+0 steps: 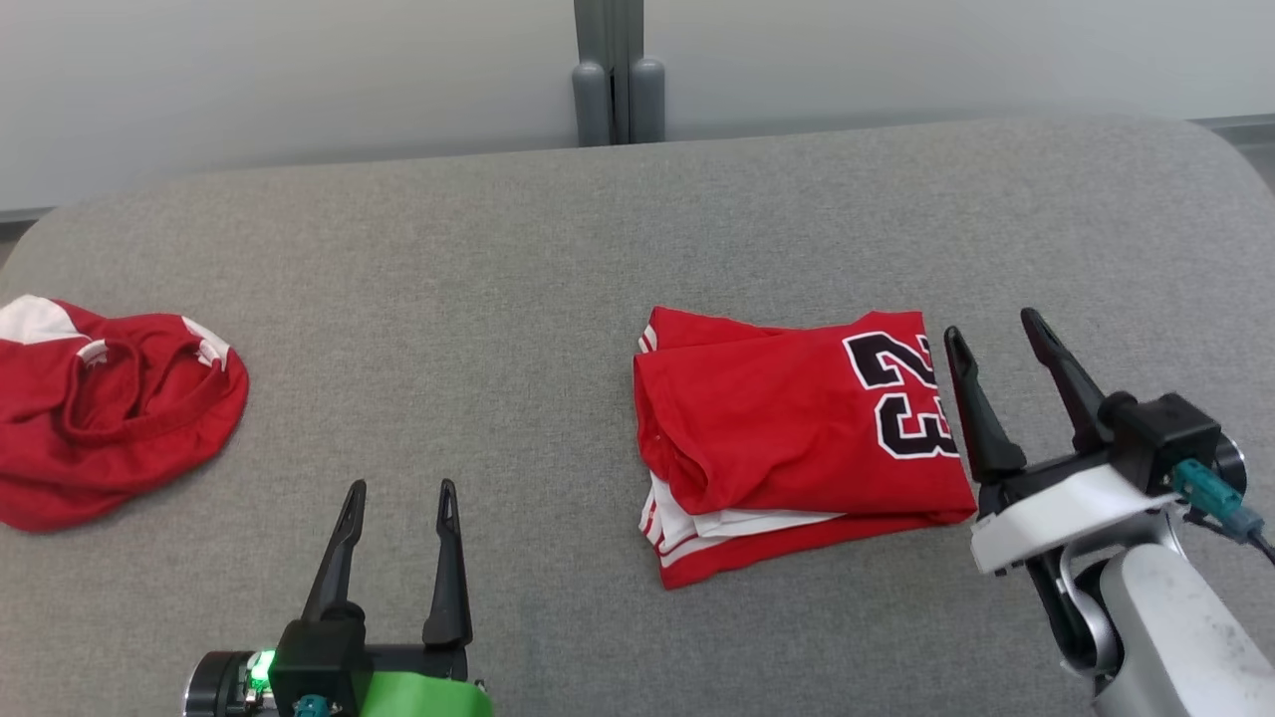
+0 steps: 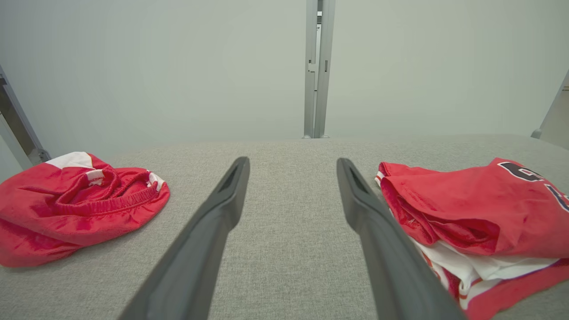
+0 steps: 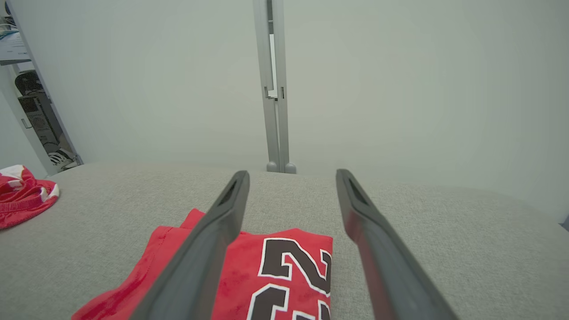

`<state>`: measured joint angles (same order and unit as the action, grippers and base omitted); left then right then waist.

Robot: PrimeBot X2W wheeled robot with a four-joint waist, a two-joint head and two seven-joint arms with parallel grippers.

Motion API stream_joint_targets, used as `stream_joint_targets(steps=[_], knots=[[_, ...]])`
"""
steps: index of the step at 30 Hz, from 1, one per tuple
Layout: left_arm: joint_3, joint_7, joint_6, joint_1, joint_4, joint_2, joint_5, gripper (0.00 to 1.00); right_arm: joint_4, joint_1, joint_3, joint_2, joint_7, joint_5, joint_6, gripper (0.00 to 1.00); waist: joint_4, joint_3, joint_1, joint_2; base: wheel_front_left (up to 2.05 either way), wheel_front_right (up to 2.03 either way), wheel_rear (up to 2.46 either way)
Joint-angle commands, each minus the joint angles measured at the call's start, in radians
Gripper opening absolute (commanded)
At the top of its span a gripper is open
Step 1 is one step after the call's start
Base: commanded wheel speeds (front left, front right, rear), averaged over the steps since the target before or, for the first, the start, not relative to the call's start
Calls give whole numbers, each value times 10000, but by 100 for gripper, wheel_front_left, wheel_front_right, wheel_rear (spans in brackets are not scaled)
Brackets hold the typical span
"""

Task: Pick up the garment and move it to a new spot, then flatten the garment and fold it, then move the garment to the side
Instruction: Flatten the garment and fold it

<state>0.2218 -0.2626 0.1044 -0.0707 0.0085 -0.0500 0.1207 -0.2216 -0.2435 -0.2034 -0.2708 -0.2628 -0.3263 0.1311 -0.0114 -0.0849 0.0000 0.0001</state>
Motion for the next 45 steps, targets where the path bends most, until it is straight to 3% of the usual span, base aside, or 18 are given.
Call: stream_joint_targets(steps=[1, 13, 45], knots=[[-95, -29, -55, -260, 0, -13, -22, 100, 206, 397, 88, 130, -18, 252, -8, 100, 328, 432, 0, -1, 0, 0, 0], [-479, -29, -152, -1006, -433, -13, -94, 100, 1424, 2523, 757, 1201, -23, 1290, -11, 100, 401, 1238, 0, -1, 0, 0, 0], [-623, -29, -91, -1309, -425, -12, -260, 100, 1136, 2845, 543, 1428, -25, 1177, -10, 100, 345, 1440, 0, -1, 0, 0, 0]])
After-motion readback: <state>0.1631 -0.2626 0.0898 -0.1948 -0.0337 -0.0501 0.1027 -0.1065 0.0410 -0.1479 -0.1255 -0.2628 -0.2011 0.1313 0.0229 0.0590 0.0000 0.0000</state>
